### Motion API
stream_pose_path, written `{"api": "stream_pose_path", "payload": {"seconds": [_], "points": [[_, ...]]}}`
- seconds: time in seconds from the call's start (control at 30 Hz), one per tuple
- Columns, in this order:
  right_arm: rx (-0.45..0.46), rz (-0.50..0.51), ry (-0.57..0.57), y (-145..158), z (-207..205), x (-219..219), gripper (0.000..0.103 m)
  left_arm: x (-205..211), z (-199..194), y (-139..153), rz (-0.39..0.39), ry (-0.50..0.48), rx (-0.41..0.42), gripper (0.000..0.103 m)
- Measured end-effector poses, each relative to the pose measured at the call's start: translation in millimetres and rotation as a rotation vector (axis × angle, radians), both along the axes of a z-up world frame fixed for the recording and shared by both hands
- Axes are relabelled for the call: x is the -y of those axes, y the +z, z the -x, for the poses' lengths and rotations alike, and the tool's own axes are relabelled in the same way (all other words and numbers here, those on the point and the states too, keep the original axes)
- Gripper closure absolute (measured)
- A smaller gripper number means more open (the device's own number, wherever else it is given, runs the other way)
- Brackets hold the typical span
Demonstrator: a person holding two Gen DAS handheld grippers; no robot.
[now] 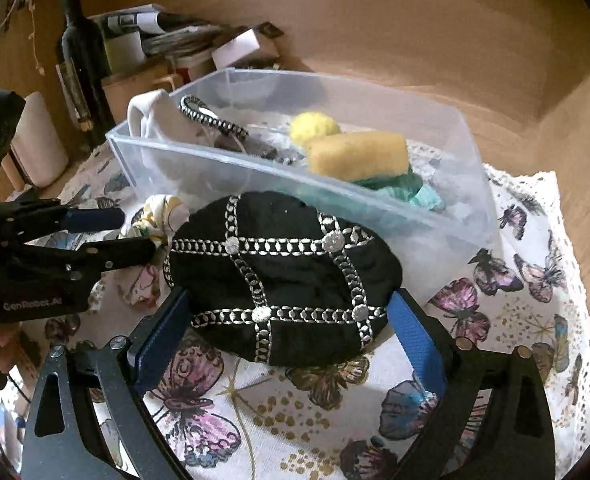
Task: Organize soft objects
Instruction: 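Grasp the black chained cap with the right tool while the left tool grasps the floral scrunchie, then carry the cap into the box with the right tool while the left tool drops the scrunchie in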
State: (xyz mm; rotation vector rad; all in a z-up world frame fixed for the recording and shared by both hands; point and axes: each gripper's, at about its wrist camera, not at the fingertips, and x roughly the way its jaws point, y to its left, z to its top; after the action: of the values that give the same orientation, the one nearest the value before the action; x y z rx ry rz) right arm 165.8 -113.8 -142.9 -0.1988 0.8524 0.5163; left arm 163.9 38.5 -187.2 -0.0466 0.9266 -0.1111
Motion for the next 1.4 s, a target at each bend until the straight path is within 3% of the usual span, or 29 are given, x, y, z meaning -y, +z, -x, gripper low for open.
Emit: {"api": "stream_pose_path", "payload": {"seconds": [0.07,0.17,0.37,0.5,0.73,1.07,1.4], "points": [[-0.011,-0.005,0.004,-2,-1,0,0.007,2,0,0,0.010,-0.013,-0.001,0.072],[-0.005,-0.004,-0.002,-3,-2,1,0.015,8,2,0,-0.003,-0.018,0.013,0.080],[0.009,0.013,-0.021,-6,10,14,0.064,14,13,3,-0.021,-0.021,0.045,0.090],[0.011,-0.010,-0.023,-3,17,24,0.082,10,23,9,-0.011,-0.005,0.064,0.091],[0.054,-0.072,-0.040,20,33,43,0.088,3,50,42,-0.001,0.005,0.146,0.091],[0.231,-0.152,-0.046,81,56,55,0.088,8,77,100,0.001,0.016,0.314,0.091],[0.328,-0.212,-0.061,111,35,51,0.088,2,50,135,0.039,0.055,0.432,0.091]]}}
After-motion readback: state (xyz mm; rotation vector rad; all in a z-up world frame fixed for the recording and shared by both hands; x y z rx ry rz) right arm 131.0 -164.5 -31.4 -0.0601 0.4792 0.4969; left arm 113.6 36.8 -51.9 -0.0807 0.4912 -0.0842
